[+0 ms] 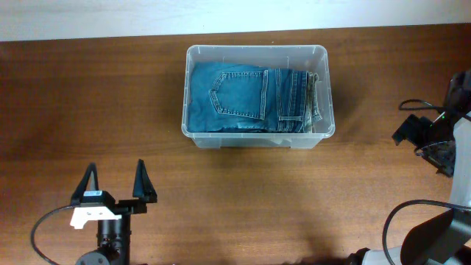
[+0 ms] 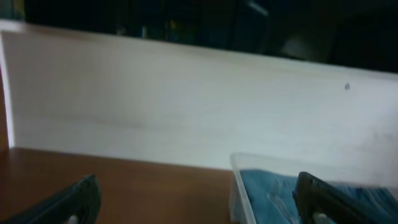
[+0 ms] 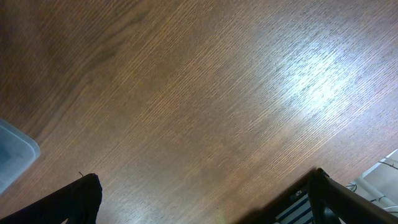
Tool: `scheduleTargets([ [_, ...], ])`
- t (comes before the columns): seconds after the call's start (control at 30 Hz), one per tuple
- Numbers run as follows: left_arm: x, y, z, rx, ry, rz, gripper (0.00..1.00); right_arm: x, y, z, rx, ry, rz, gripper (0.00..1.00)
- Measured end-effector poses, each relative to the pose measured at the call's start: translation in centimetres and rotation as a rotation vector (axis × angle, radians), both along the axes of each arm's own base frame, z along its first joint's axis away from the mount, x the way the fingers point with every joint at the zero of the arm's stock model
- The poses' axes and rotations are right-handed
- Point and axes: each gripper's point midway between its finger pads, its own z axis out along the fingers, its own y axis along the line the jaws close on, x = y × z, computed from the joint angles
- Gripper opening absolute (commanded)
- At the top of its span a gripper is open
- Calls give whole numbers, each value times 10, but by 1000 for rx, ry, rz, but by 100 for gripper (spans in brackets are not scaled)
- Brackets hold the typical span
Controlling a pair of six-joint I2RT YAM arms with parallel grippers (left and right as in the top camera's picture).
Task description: Pack container
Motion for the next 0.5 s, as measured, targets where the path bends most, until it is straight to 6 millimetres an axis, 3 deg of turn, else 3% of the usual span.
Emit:
scheduleTargets([
  [0.3, 3, 1, -1, 12, -132, 3, 99, 0, 0, 0, 0, 0, 1, 98],
  [0.5, 7, 5, -17, 5, -108, 25, 99, 0, 0, 0, 0, 0, 0, 98],
])
